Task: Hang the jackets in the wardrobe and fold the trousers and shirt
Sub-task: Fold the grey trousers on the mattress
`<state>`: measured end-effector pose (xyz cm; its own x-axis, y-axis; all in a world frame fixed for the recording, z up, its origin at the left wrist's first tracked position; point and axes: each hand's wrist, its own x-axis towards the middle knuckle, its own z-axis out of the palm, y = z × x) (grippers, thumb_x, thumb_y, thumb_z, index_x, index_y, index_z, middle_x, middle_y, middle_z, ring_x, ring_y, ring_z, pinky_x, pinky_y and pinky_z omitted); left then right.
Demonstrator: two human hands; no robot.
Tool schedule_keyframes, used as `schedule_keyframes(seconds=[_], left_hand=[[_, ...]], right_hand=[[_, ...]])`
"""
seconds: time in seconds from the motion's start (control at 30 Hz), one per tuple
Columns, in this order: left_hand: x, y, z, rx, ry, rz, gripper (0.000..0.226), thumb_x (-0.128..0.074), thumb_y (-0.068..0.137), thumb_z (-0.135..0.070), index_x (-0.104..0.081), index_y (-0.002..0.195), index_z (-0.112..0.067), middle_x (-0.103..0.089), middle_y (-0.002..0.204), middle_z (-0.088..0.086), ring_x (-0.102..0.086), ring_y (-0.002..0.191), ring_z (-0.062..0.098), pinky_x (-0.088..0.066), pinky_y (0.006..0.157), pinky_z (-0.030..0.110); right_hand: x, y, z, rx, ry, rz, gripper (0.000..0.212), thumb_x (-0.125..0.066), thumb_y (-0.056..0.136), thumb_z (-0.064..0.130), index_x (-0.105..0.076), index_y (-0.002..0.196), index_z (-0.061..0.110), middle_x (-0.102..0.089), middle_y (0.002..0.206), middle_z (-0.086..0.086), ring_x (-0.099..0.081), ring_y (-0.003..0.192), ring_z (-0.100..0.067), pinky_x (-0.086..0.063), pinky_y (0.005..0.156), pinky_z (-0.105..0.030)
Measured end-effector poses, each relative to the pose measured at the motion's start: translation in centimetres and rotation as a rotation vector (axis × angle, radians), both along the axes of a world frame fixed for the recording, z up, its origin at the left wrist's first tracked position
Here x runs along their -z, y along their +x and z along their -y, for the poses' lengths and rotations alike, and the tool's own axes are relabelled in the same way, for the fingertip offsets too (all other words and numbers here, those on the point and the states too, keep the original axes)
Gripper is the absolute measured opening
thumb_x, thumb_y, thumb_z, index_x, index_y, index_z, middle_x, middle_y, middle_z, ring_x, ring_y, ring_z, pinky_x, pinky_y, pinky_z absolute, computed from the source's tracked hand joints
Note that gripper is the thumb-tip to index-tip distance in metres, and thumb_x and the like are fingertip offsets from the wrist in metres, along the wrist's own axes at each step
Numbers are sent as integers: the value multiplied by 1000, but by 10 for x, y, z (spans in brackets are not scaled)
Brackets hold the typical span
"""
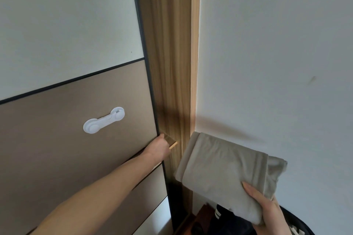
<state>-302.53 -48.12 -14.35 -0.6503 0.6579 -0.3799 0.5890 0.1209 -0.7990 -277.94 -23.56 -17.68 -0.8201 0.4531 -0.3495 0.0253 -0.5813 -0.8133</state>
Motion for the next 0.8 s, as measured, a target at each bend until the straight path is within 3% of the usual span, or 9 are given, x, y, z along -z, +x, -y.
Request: schedule_keyframes(seconds=[0.2,0.3,0.33,0.4,0.47,0.6,0.8], left_hand=[[-1,24,26,-18,8,1,19,-51,105,-12,-70,110,-12,-73,106,6,-69,99,24,-43,95,39],[-2,33,40,-38,11,4,19,-50,105,-13,-69,104,-13,-73,104,4,-68,96,22,-41,88,37],[-1,36,45,-35,0,-6,18,-51,105,-13,-68,100,-12,-72,101,4,-68,93,22,-40,84,38],[0,44,57,-39,-27,-25,17,-52,105,-17,-67,97,-14,-71,96,5,-67,89,23,-40,79,39],[2,52,69,-68,-9,-12,18,-52,105,-17,-69,102,-15,-71,98,5,-68,91,24,-43,83,39],[2,67,94,-97,18,0,18,-53,105,-16,-70,105,-15,-72,103,6,-69,95,26,-45,85,40],[-11,100,135,-83,-6,-3,17,-54,104,-11,-61,89,-8,-64,90,8,-66,91,25,-37,72,38]], right_hand=[[10,-6,11,-74,-52,-15,64,-84,71,8,-65,130,23,-76,123,-7,-77,105,-30,-59,87,-48],[9,-8,20,-108,-63,-24,60,-81,74,6,-66,128,25,-78,118,-5,-78,98,-28,-64,71,-44],[9,-7,24,-113,-68,-19,60,-81,73,6,-66,129,24,-78,119,-6,-78,99,-28,-65,72,-43],[10,-6,30,-150,-66,-19,61,-80,76,7,-64,133,22,-76,123,-8,-76,105,-30,-61,88,-53],[9,-3,37,-182,-60,-13,62,-79,79,8,-63,136,24,-76,124,-8,-76,108,-32,-53,101,-61],[3,3,51,-177,-68,17,67,-82,74,8,-62,136,22,-75,124,-11,-75,108,-35,-56,95,-53],[-7,10,84,-106,-51,48,73,-86,66,10,-63,134,23,-76,123,-10,-75,106,-35,-60,86,-48]])
